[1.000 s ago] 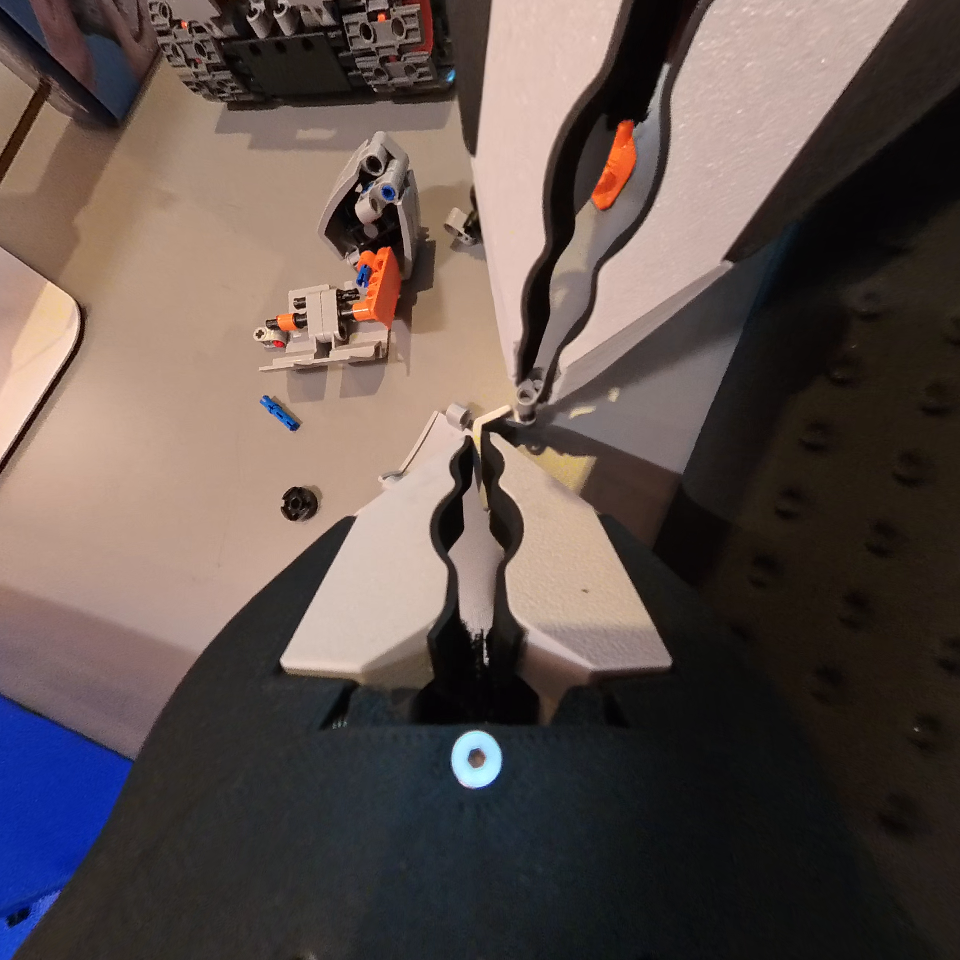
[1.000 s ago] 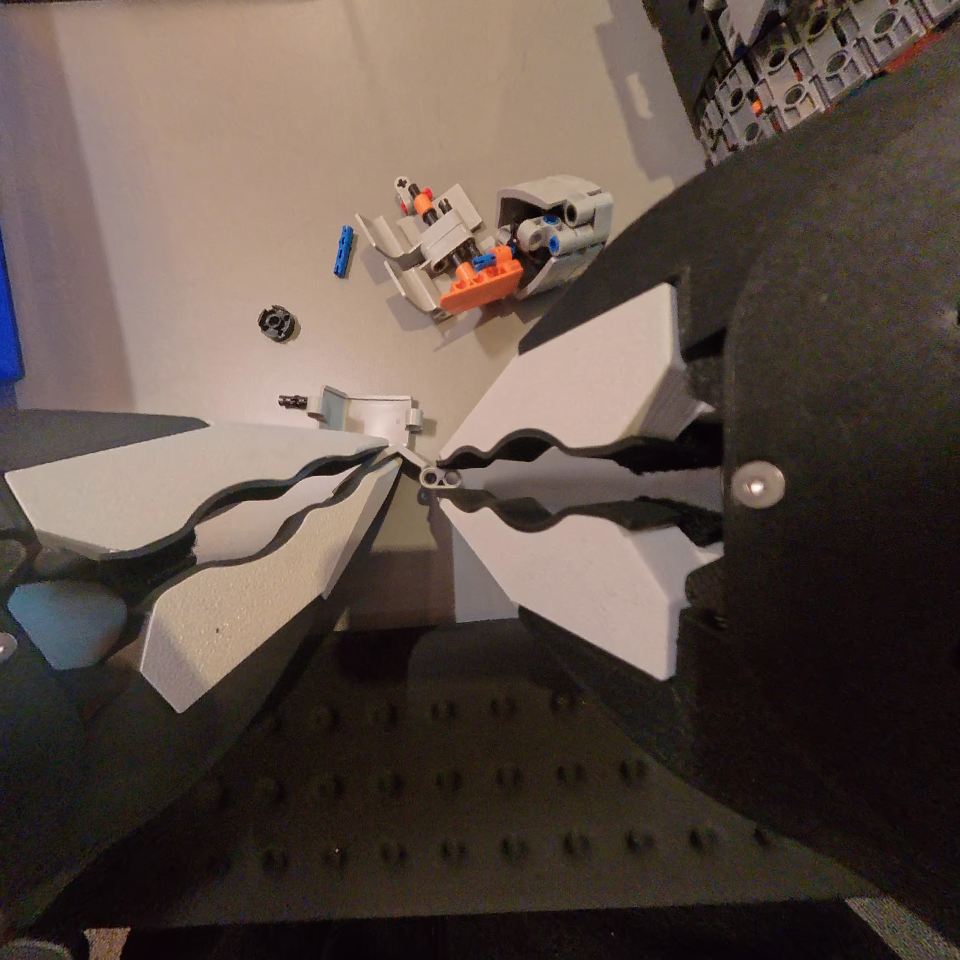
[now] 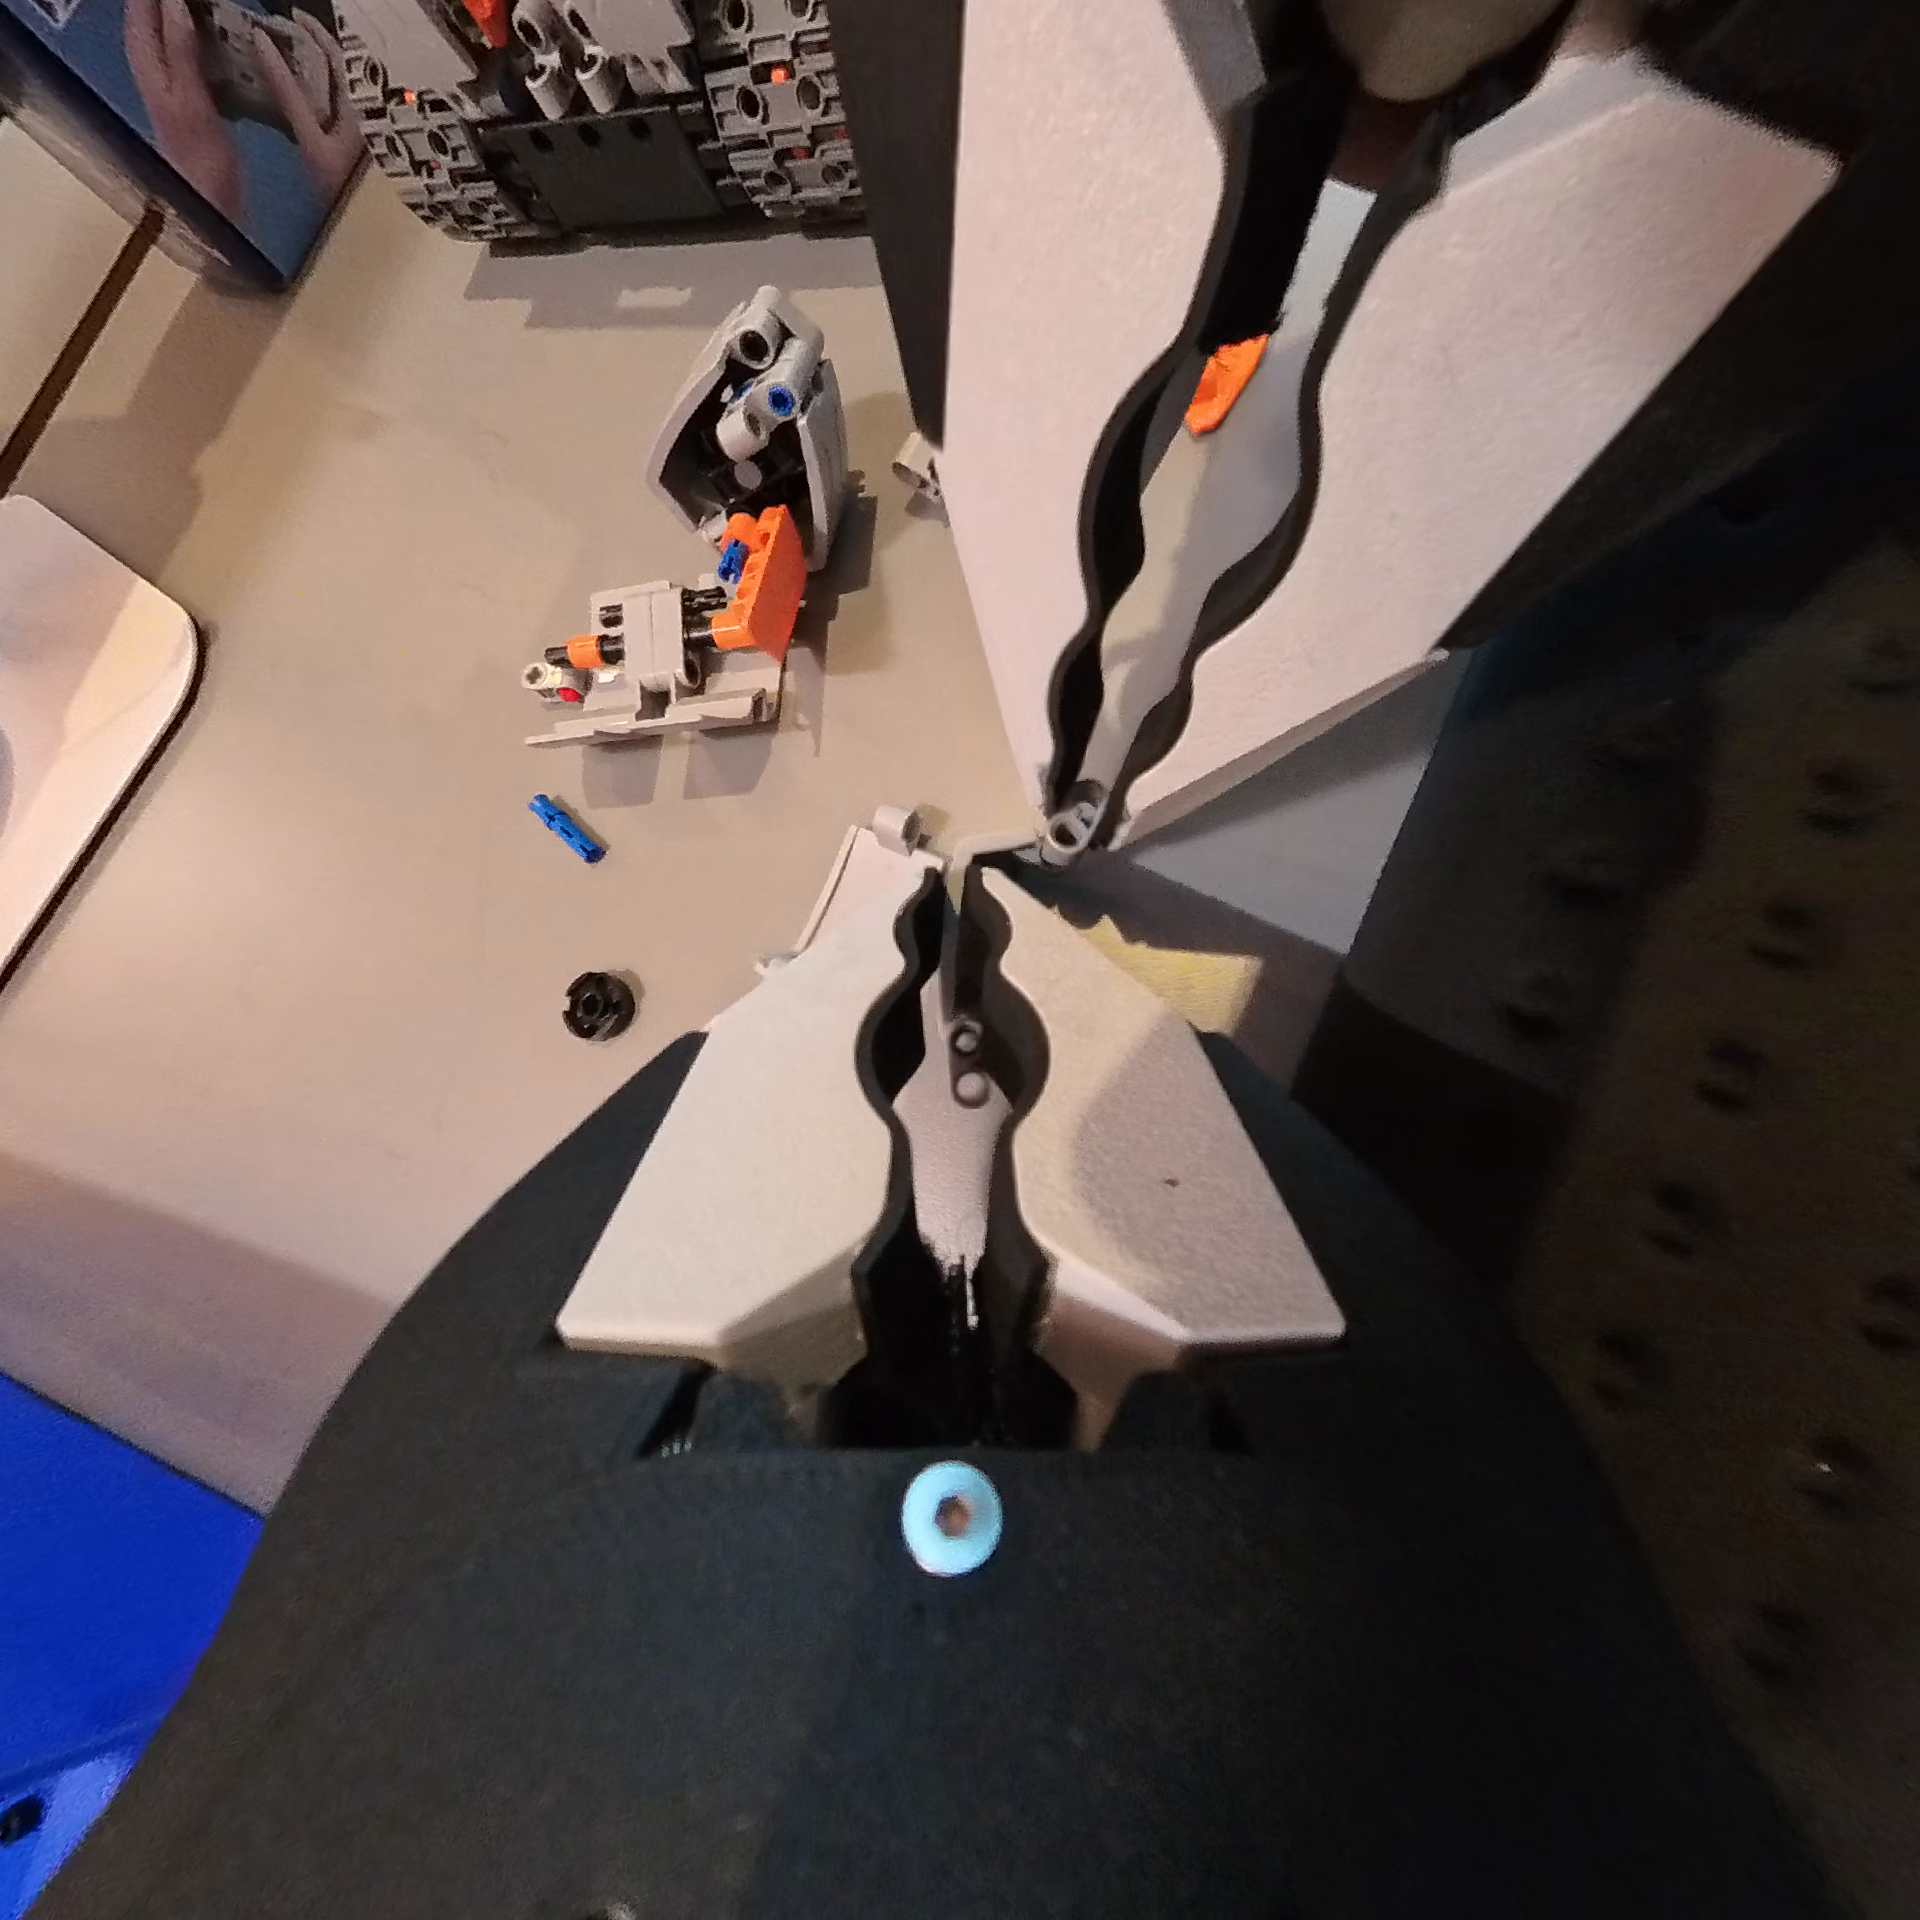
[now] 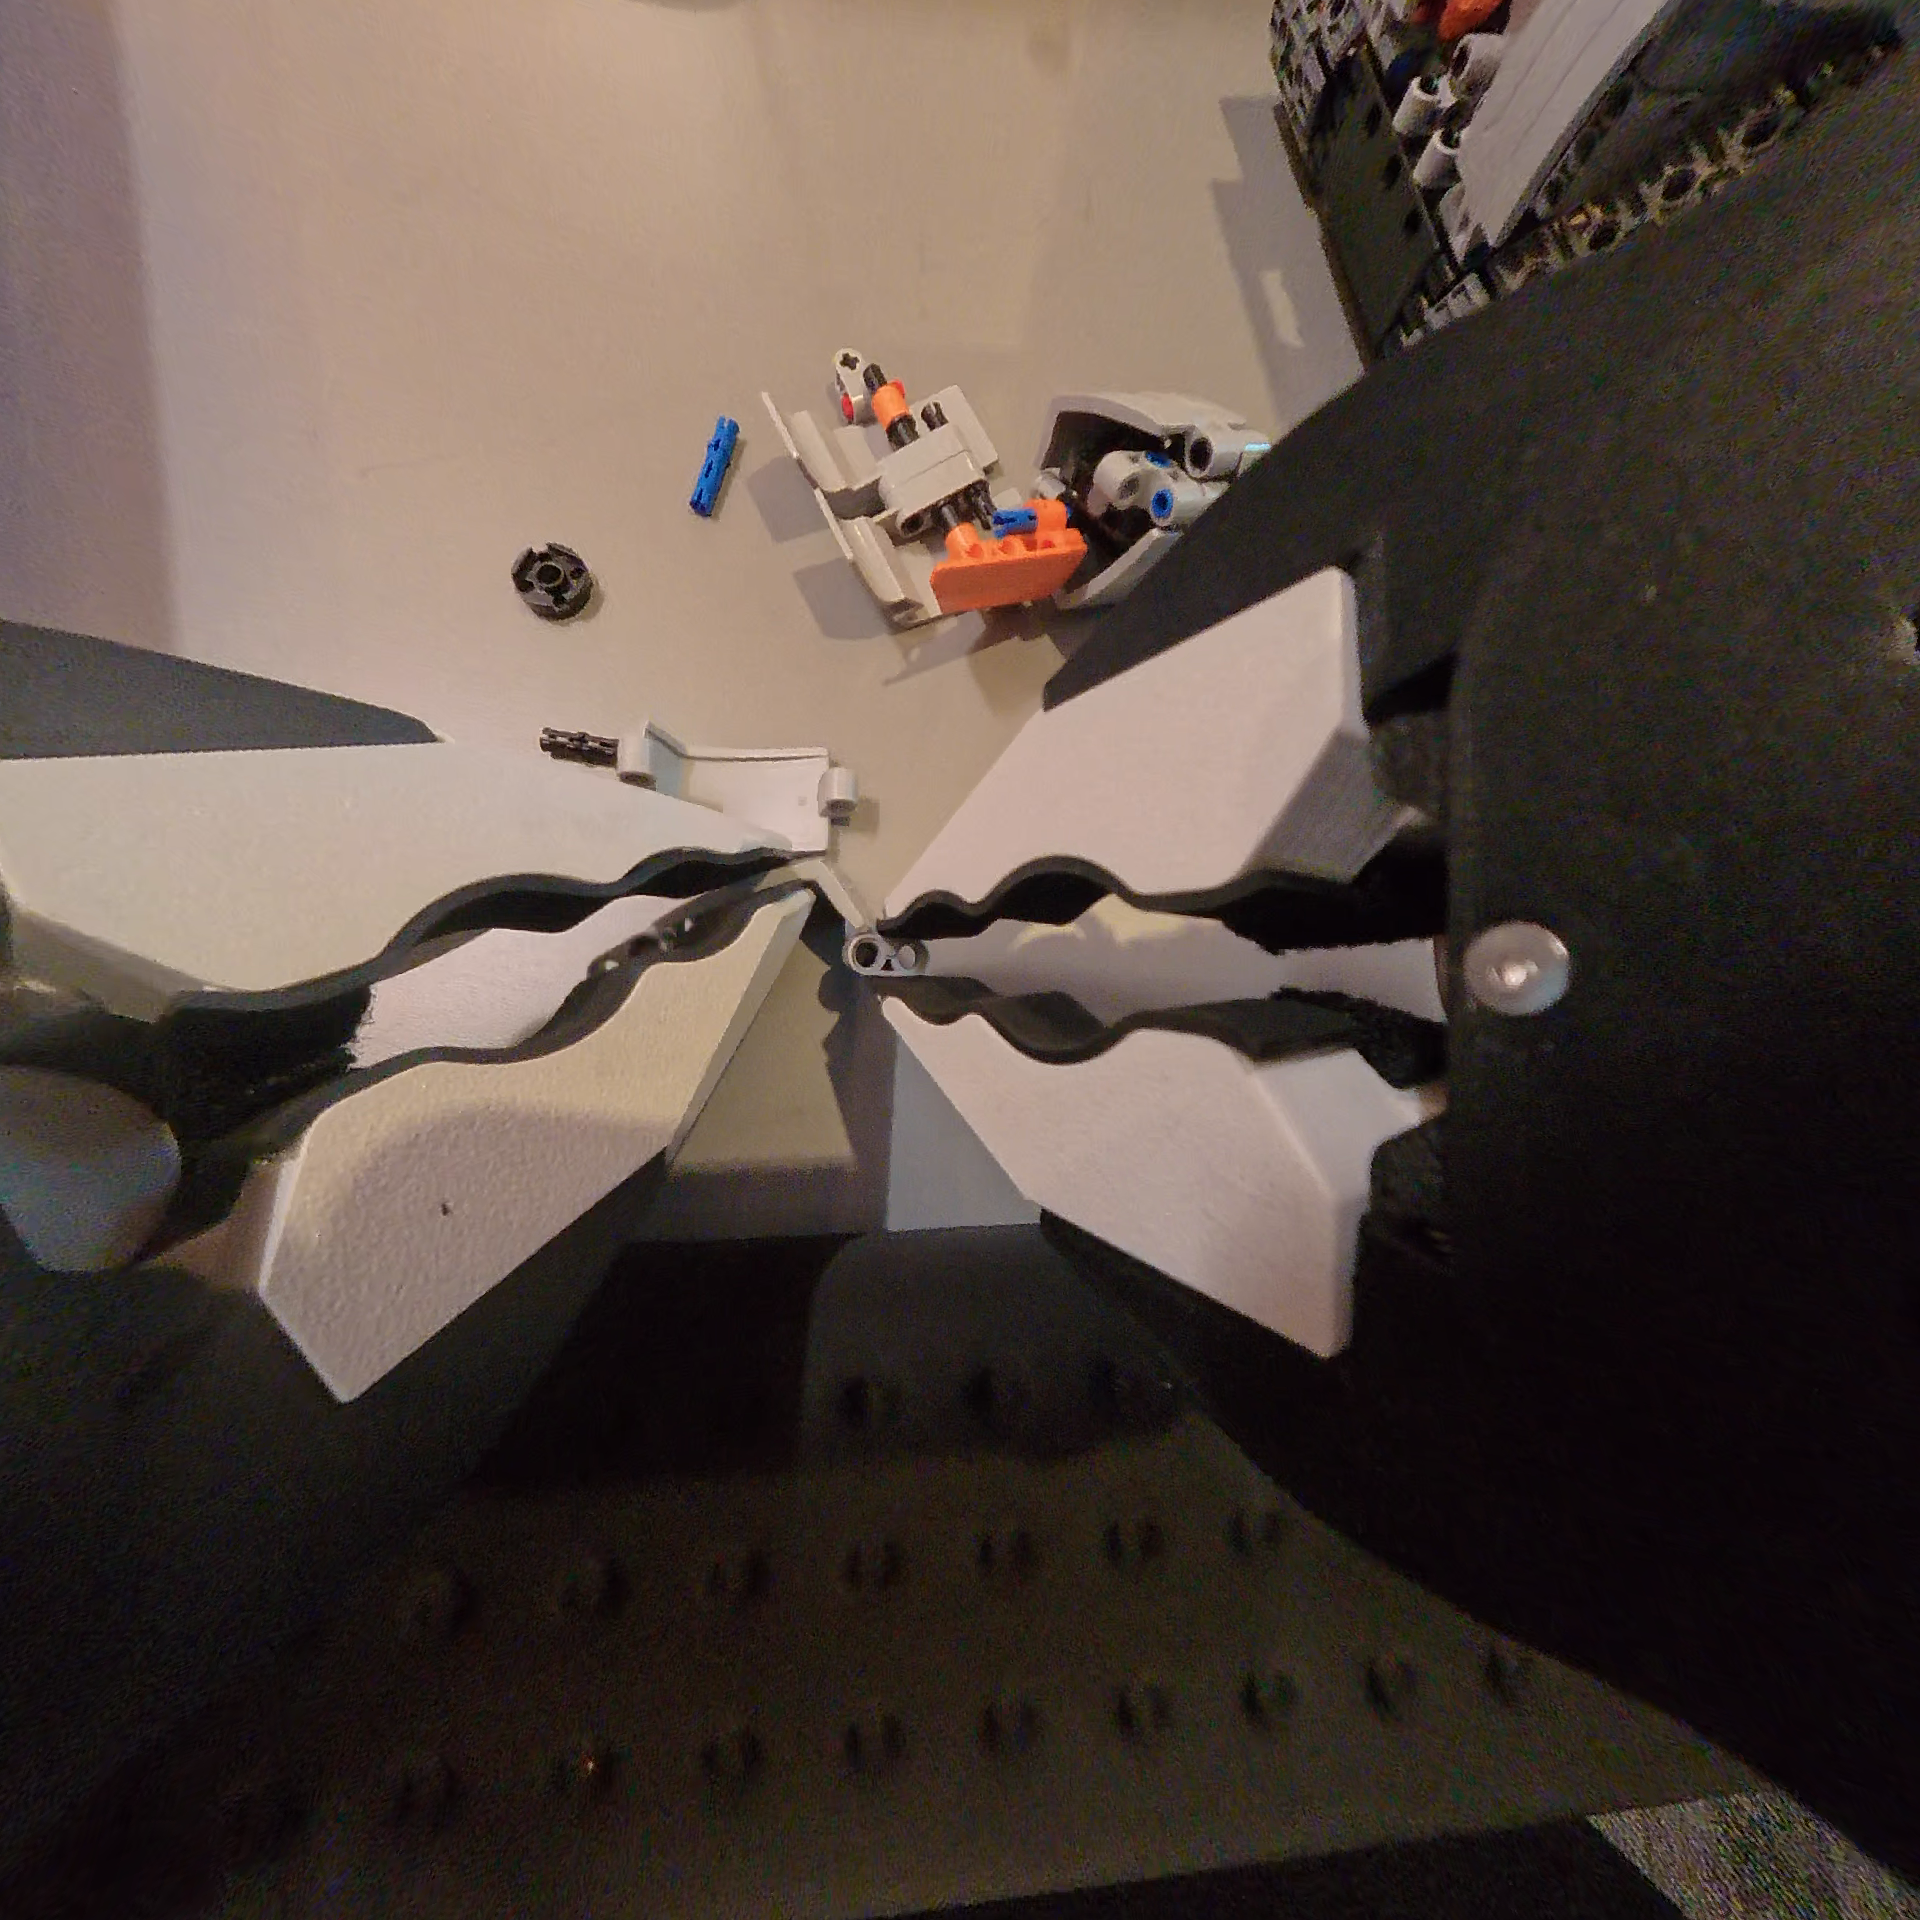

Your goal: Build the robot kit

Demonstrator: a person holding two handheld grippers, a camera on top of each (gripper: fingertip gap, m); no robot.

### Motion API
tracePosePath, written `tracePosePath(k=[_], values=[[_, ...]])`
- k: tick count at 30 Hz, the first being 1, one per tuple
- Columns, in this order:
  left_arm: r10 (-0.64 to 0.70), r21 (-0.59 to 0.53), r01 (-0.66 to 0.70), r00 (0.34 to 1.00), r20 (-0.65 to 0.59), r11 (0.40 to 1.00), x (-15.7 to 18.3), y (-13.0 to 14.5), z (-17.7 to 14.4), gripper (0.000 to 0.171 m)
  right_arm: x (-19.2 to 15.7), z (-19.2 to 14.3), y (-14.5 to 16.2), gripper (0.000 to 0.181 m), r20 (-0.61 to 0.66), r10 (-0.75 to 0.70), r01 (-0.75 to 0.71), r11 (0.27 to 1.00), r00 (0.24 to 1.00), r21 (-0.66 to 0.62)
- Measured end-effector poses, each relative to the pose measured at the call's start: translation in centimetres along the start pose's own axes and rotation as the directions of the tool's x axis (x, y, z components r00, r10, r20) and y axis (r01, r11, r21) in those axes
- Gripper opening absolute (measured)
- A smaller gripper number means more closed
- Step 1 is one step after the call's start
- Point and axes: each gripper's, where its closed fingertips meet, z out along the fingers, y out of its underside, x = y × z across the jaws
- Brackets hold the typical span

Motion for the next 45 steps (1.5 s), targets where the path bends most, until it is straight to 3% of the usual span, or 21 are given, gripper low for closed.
tracePosePath(k=[9,14,22,24,31,36,41,45], values=[[-0.022,0.006,0.022,1.0,-0.008,1.0,-0.2,0.0,0.0,0.002,0.1,0.5,0.2,0.005,0.0,0.02,-0.02,0.999,1.0,0.041],[-0.116,-0.008,0.116,0.987,-0.109,0.993,0.1,-0.1,0.1,0.0,0.6,-1.0,-0.2,0.005,0.011,0.038,-0.039,0.993,0.999,0.114],[-0.167,-0.022,0.166,0.972,-0.167,0.986,0.7,-0.8,0.8,0.0,0.6,-1.3,1.2,0.005,0.024,0.051,-0.053,0.994,0.998,0.098],[-0.175,-0.029,0.173,0.969,-0.174,0.985,0.7,-0.6,0.7,0.018,0.7,-1.3,1.7,0.005,0.024,0.062,-0.064,0.993,0.998,0.099],[0.019,0.057,-0.01,0.989,-0.146,0.998,1.0,-2.2,-0.5,0.03,0.6,-2.6,1.2,0.005,0.079,0.093,-0.106,0.976,0.993,0.189],[0.169,0.148,-0.145,0.971,-0.169,0.978,2.6,-4.0,-1.6,0.008,-0.1,-3.6,0.0,0.005,0.087,0.046,-0.067,0.964,0.995,0.257],[0.159,0.21,-0.117,0.967,-0.197,0.971,3.0,-4.4,-2.2,0.007,-0.4,-4.2,-0.3,0.005,0.072,0.012,-0.032,0.959,0.997,0.283],[0.107,0.246,-0.045,0.964,-0.244,0.968,2.7,-4.8,-3.3,0.008,-0.2,-4.2,0.0,0.005,-0.019,-0.042,0.045,0.967,0.999,0.25]])
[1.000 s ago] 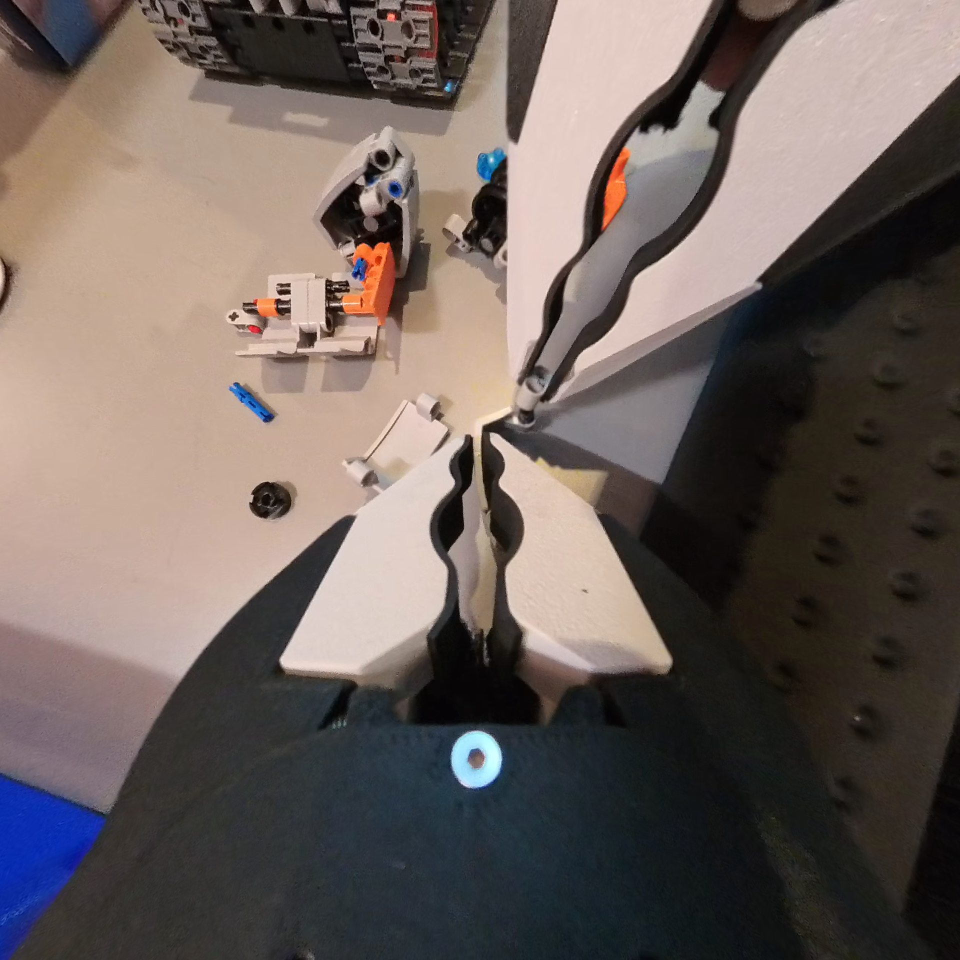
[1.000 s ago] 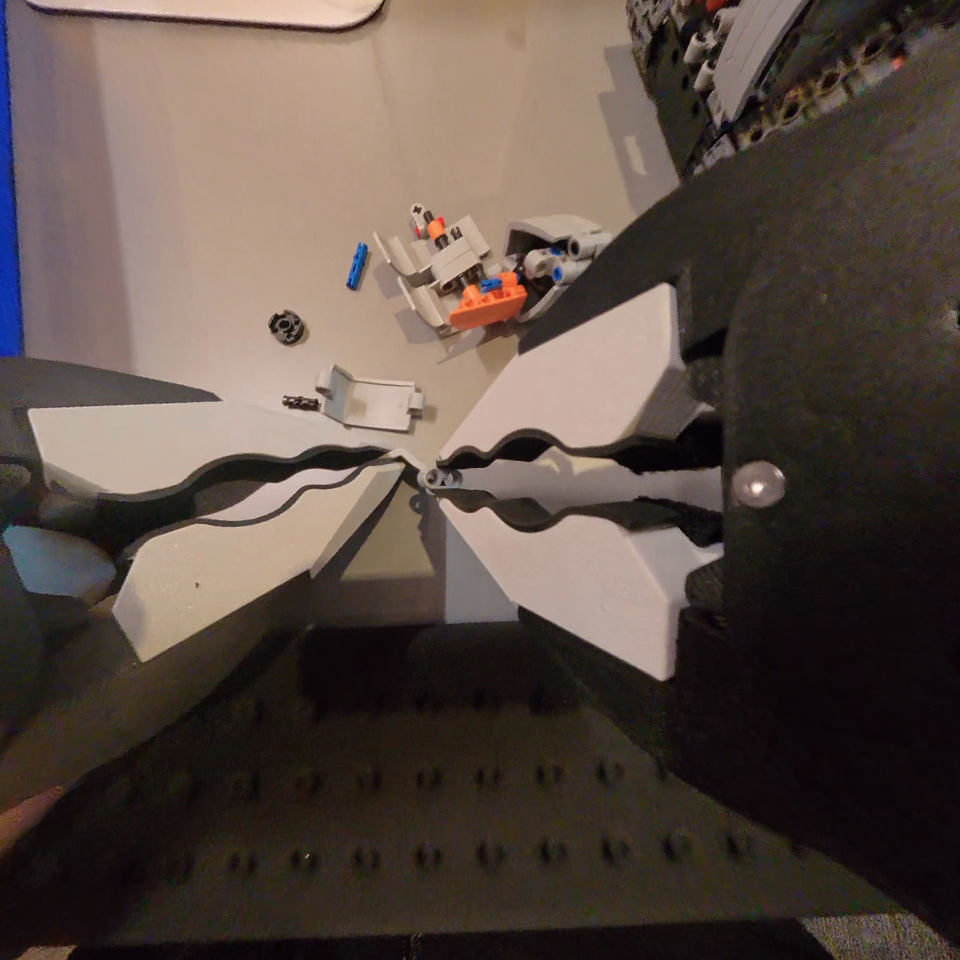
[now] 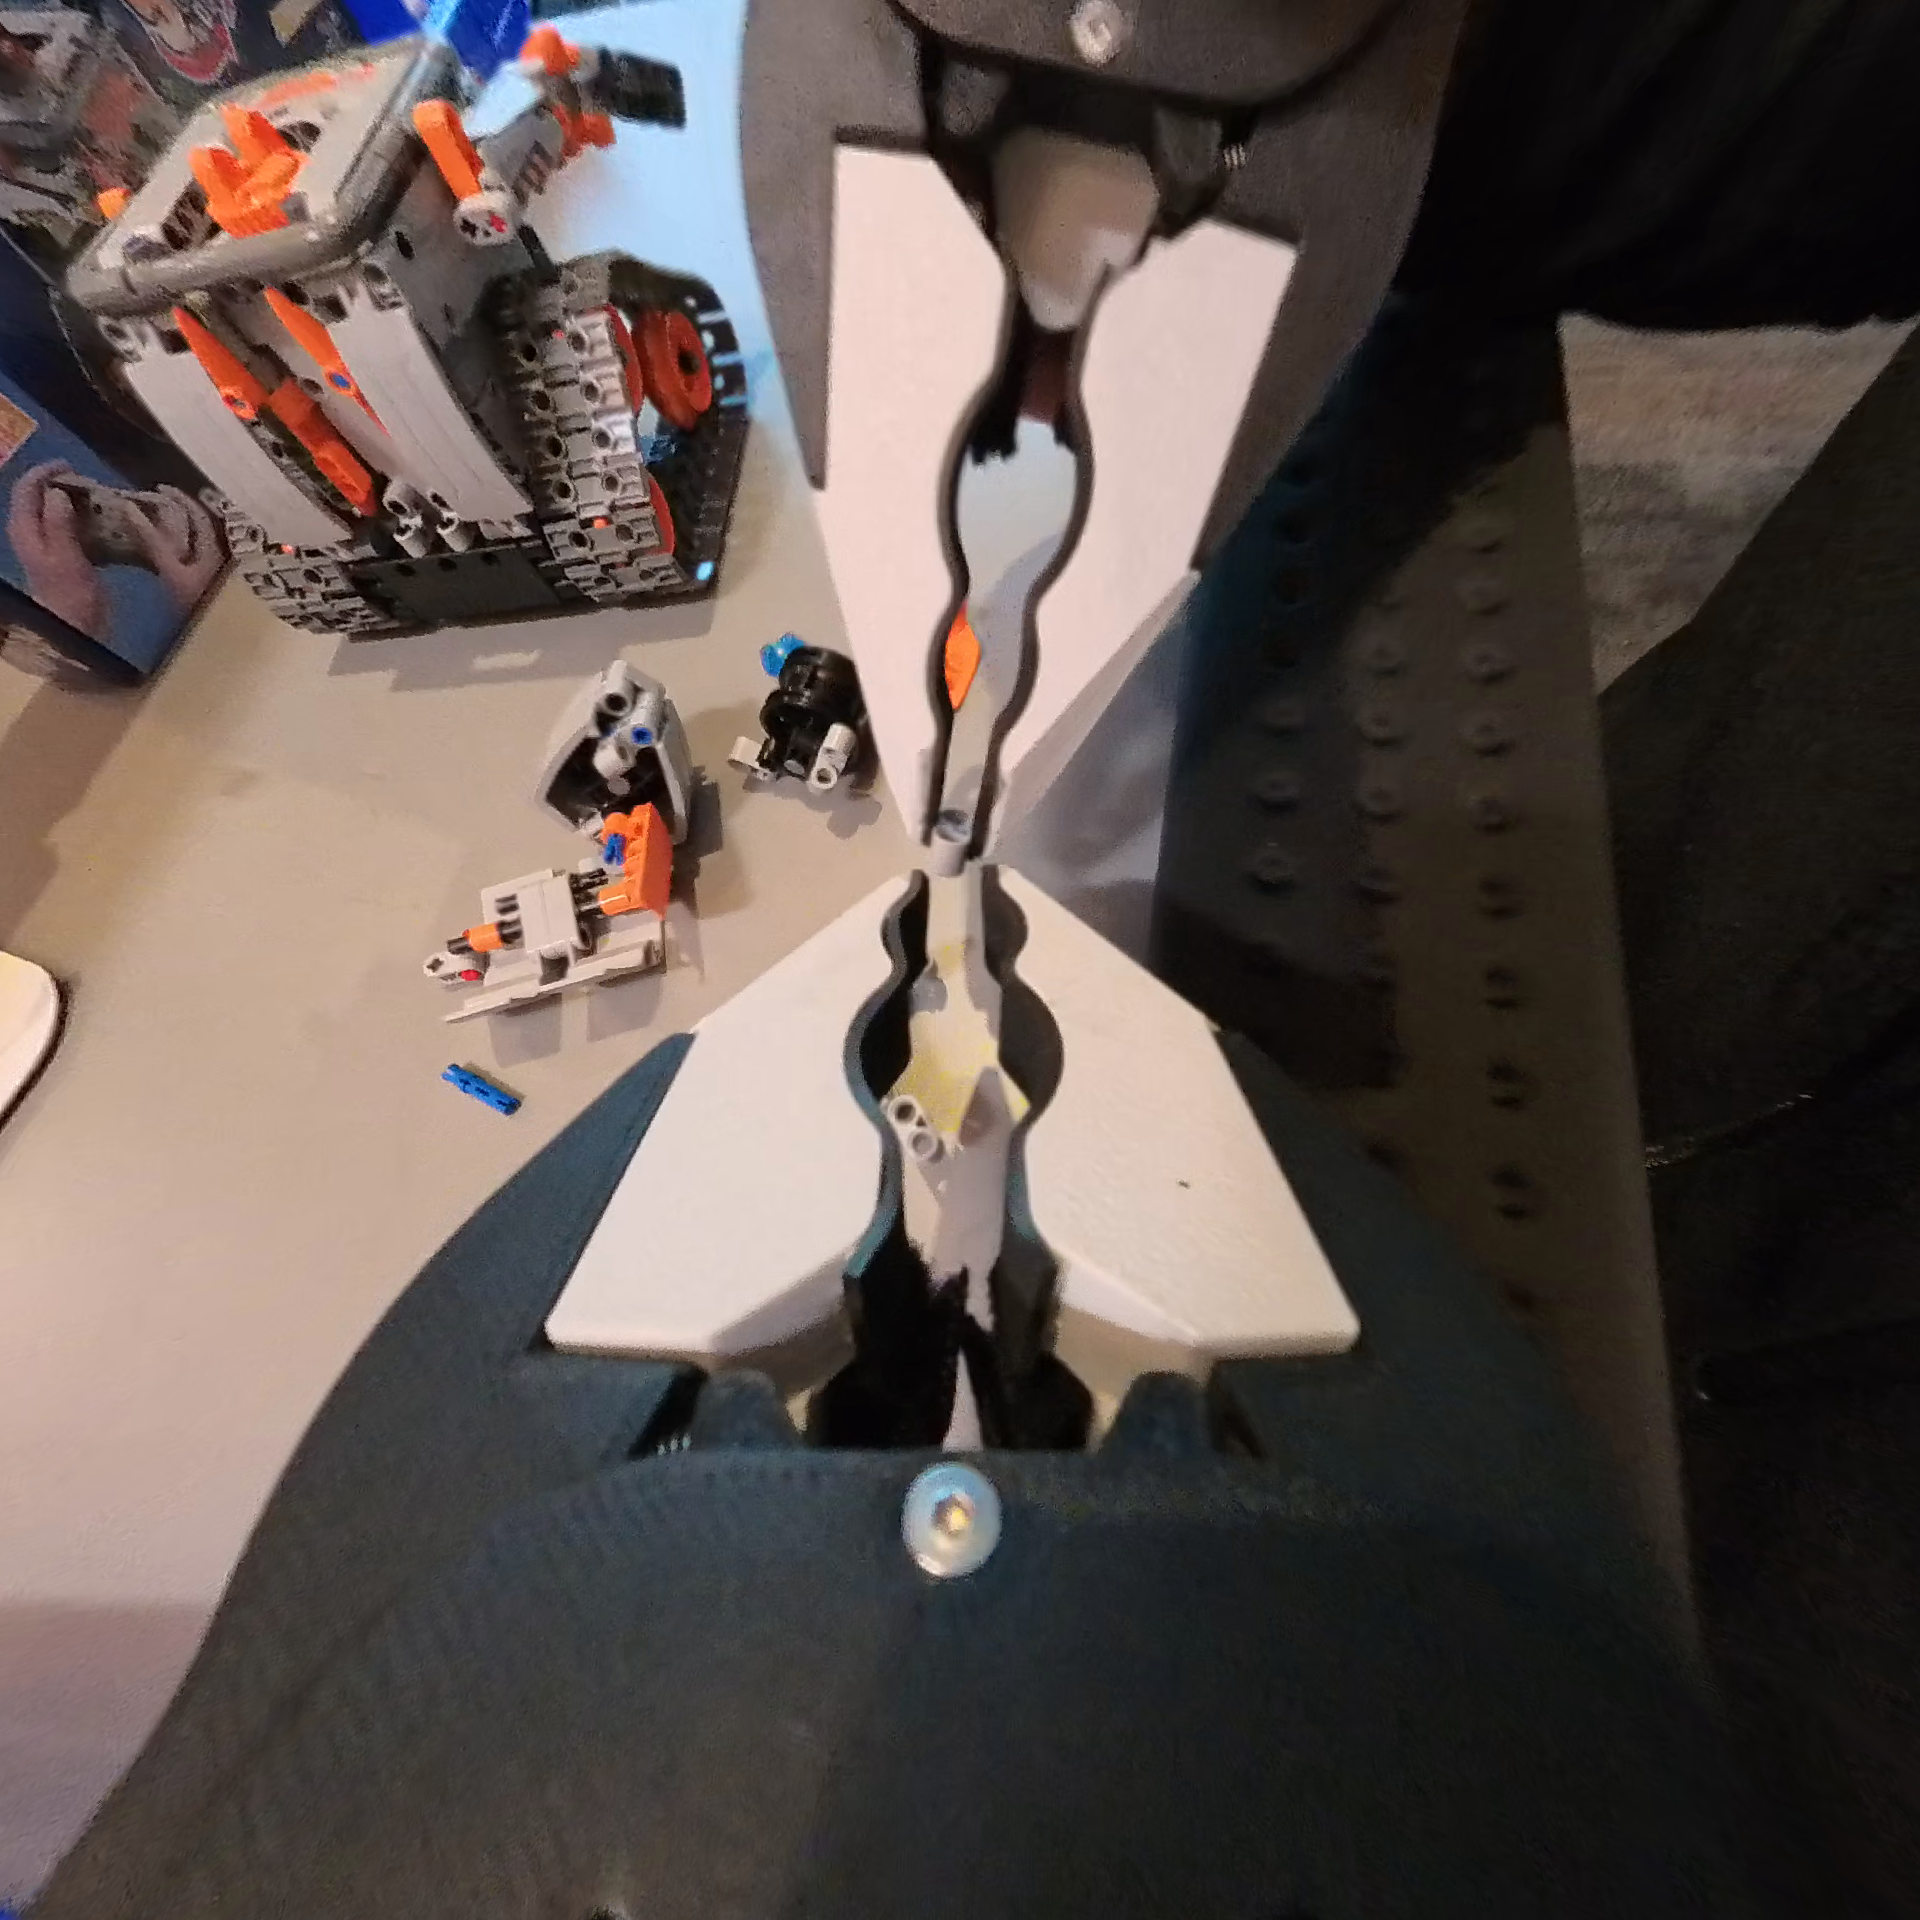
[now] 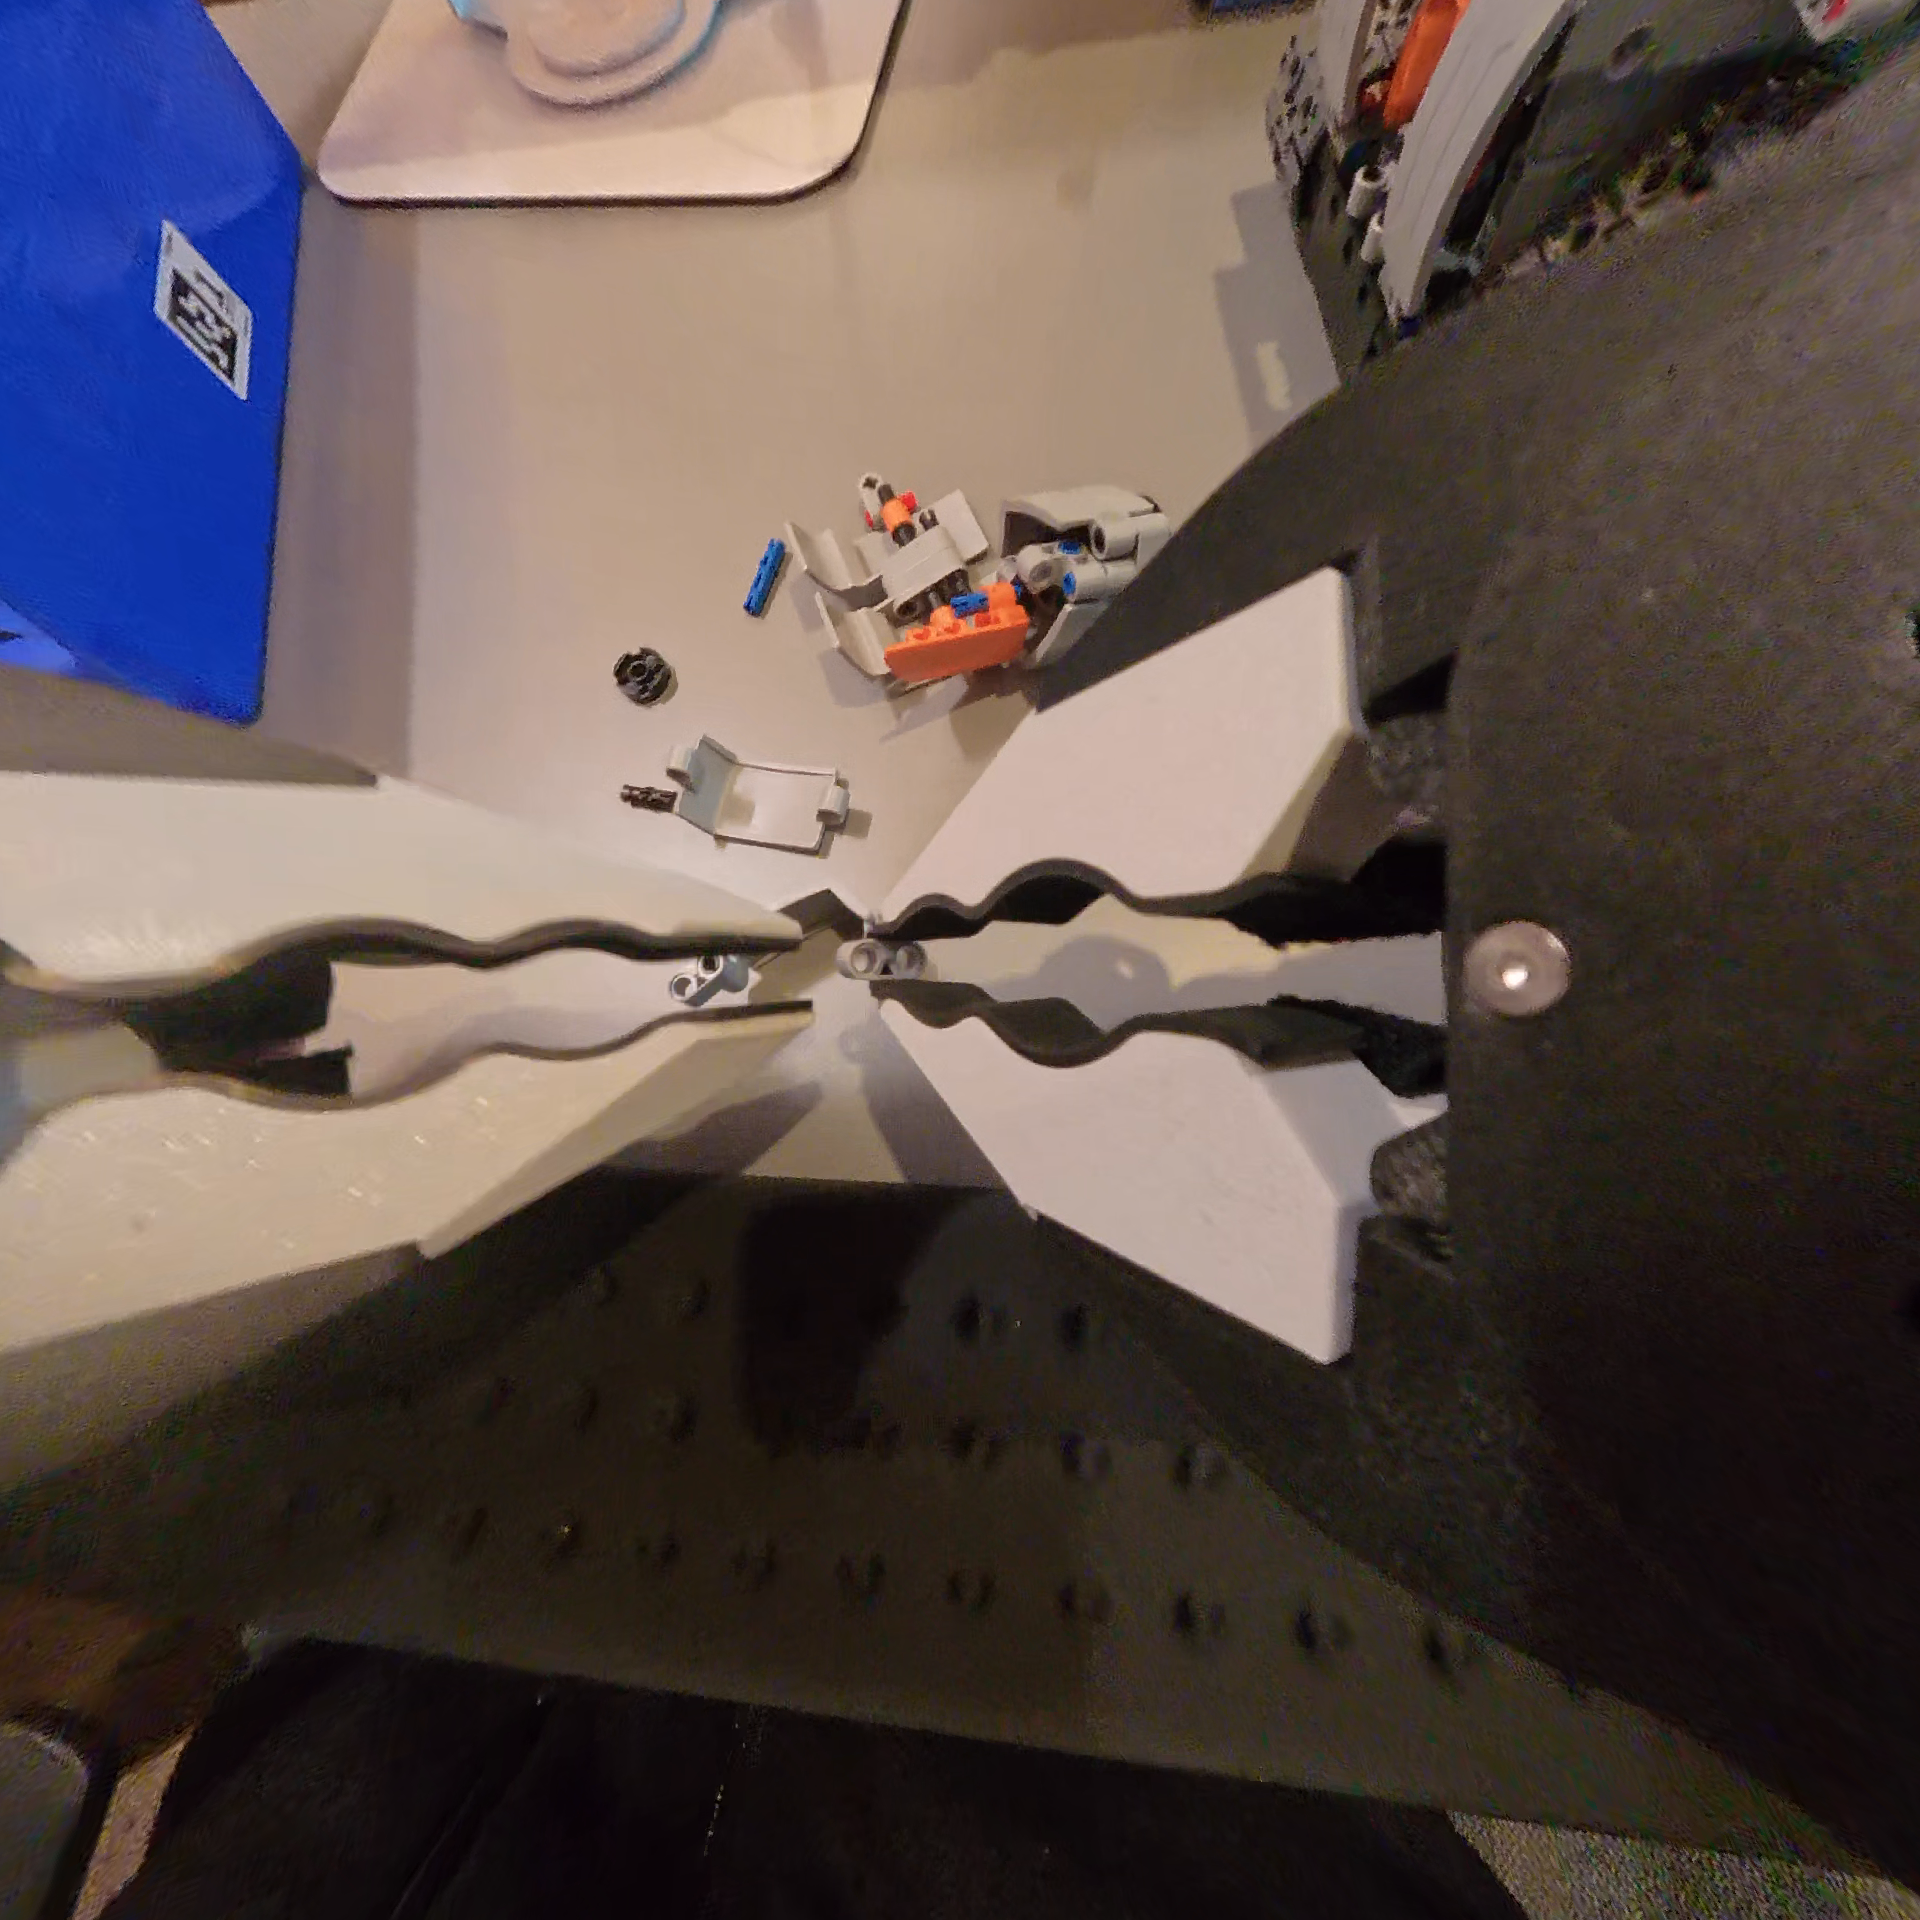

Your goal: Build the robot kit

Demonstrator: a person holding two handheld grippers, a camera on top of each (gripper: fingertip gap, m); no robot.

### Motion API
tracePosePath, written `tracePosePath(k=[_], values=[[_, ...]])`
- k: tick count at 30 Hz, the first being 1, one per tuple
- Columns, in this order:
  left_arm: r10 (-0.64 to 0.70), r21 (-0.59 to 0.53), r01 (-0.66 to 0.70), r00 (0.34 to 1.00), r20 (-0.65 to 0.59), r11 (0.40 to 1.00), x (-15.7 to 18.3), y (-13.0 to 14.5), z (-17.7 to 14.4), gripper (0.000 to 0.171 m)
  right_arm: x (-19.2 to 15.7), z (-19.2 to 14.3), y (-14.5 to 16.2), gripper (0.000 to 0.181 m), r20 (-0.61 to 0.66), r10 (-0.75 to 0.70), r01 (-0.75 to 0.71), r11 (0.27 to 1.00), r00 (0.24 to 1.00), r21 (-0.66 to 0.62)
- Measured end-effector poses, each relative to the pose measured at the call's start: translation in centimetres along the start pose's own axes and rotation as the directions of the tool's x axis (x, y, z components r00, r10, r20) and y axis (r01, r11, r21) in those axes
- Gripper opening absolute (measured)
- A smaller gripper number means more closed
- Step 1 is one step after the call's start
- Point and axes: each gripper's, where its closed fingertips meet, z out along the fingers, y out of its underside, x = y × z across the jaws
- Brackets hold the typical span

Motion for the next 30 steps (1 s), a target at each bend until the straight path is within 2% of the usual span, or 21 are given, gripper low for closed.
tracePosePath(k=[3,5,8,13,16,21,24,30], values=[[-0.022,0.032,0.022,1.0,-0.01,0.999,-0.2,-0.4,-0.6,0.01,-0.2,-0.1,-0.6,0.005,-0.029,-0.031,0.032,0.999,0.999,0.018],[-0.081,0.008,0.081,0.997,0.0,0.997,-0.6,-0.1,-0.4,0.013,0.6,-0.4,-0.8,0.005,-0.129,-0.095,0.096,0.995,0.987,0.003],[-0.231,0.066,0.236,0.97,-0.08,0.97,-0.5,-0.7,-0.4,0.021,1.3,-0.9,-1.6,0.005,-0.285,-0.215,0.214,0.976,0.934,-0.034],[-0.386,0.134,0.407,0.908,-0.162,0.903,-0.7,-1.3,-0.6,0.018,1.7,-1.3,-2.6,0.005,-0.44,-0.333,0.333,0.94,0.834,-0.08],[-0.407,0.153,0.439,0.891,-0.201,0.886,-0.4,-1.7,-0.7,0.011,1.7,-1.6,-2.7,0.004,-0.484,-0.394,0.389,0.914,0.782,-0.116],[-0.437,0.191,0.491,0.859,-0.265,0.85,-0.3,-2.2,-1.1,0.013,1.6,-2.2,-3.2,0.004,-0.52,-0.448,0.447,0.884,0.728,-0.135],[-0.449,0.211,0.505,0.853,-0.265,0.837,-0.5,-2.4,-1.3,0.017,1.5,-2.3,-3.3,0.004,-0.526,-0.451,0.456,0.881,0.721,-0.13],[-0.455,0.244,0.523,0.844,-0.285,0.817,-0.5,-2.9,-1.6,0.015,1.4,-2.4,-3.3,0.004,-0.538,-0.463,0.467,0.873,0.704,-0.141]])
